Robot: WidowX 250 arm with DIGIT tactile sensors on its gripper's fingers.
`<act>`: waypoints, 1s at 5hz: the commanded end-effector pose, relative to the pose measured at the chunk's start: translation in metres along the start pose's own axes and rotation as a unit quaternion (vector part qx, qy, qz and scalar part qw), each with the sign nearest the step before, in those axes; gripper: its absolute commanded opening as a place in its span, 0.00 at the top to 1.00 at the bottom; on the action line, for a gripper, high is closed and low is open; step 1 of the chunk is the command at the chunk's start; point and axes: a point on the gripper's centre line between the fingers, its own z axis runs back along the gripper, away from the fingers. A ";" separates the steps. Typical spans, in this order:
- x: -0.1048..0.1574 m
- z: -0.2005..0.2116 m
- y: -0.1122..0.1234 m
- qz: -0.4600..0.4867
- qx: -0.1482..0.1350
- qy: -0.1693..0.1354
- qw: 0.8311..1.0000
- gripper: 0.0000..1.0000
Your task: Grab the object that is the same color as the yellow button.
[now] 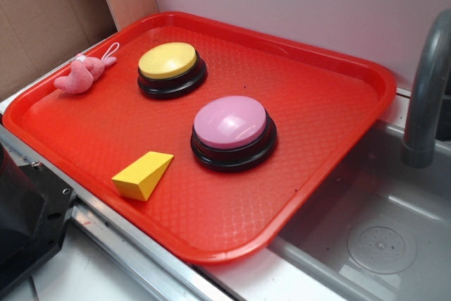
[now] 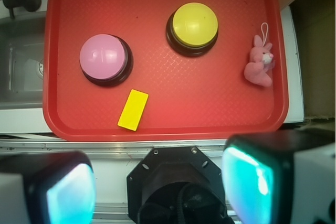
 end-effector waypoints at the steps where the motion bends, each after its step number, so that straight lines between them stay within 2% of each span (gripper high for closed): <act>1: 0.000 0.000 0.000 0.000 0.000 0.000 1.000 0.00; 2: 0.002 -0.026 -0.010 -0.016 -0.009 -0.010 1.000 0.00; 4: 0.004 -0.092 -0.033 0.042 -0.036 -0.016 0.998 0.00; 5: -0.004 -0.125 -0.033 0.121 -0.030 -0.011 0.992 0.00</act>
